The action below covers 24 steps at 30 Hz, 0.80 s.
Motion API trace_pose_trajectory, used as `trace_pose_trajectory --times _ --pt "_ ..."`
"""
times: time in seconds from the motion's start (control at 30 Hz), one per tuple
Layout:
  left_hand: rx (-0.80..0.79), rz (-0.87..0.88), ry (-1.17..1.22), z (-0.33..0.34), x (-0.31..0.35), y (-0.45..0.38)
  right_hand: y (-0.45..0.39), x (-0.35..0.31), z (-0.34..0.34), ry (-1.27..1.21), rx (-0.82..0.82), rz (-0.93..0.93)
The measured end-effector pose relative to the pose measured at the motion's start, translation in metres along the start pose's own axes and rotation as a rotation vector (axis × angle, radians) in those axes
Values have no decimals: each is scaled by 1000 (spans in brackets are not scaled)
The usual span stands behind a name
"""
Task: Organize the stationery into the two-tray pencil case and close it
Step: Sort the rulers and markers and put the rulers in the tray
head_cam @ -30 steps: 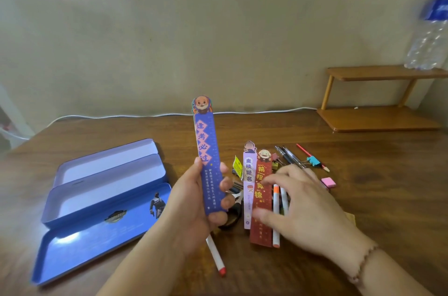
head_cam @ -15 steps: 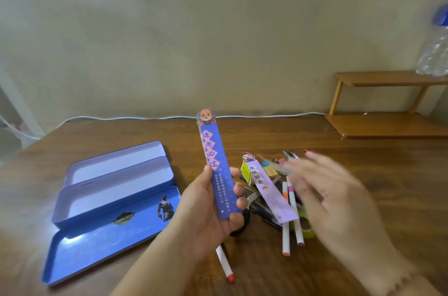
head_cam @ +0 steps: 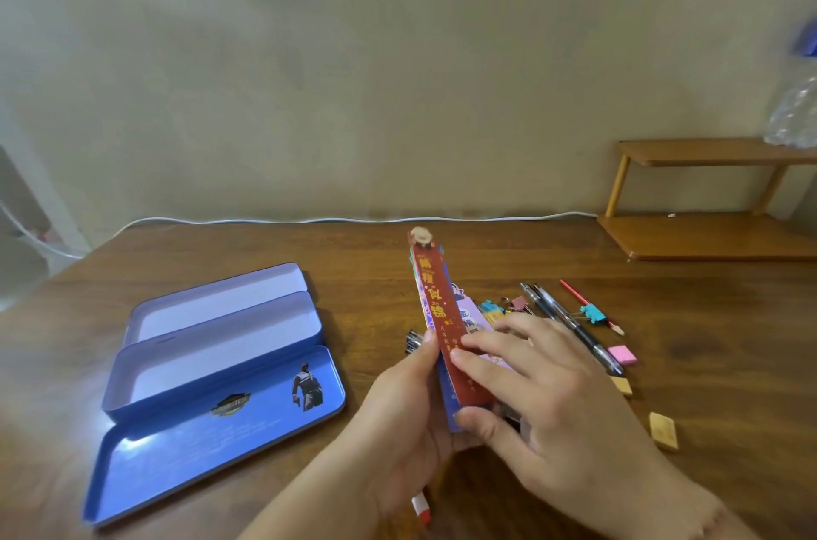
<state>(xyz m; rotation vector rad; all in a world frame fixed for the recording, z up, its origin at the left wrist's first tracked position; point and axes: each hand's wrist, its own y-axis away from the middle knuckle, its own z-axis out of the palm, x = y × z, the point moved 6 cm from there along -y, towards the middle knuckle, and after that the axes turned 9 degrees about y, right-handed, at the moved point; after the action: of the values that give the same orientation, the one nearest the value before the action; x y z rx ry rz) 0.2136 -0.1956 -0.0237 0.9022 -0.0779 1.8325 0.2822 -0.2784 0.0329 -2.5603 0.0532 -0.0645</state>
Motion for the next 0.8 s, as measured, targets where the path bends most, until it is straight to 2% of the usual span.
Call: trace_pose_trajectory --times 0.23,0.4,0.57,0.67,0.73,0.8 --pt "-6 61 79 0 -1 -5 0 -4 3 50 21 -91" --pt "-12 101 141 0 -7 -6 1 -5 -2 -39 133 0" --pt "-63 102 201 5 -7 -4 1 -8 -4 -186 97 26" --pt "-109 91 80 9 -4 0 4 1 -12 -376 135 103" --pt "-202 0 -101 14 -8 5 6 18 -19 -565 250 276" --pt "-317 -121 -207 19 -16 8 7 39 -22 -890 372 466"
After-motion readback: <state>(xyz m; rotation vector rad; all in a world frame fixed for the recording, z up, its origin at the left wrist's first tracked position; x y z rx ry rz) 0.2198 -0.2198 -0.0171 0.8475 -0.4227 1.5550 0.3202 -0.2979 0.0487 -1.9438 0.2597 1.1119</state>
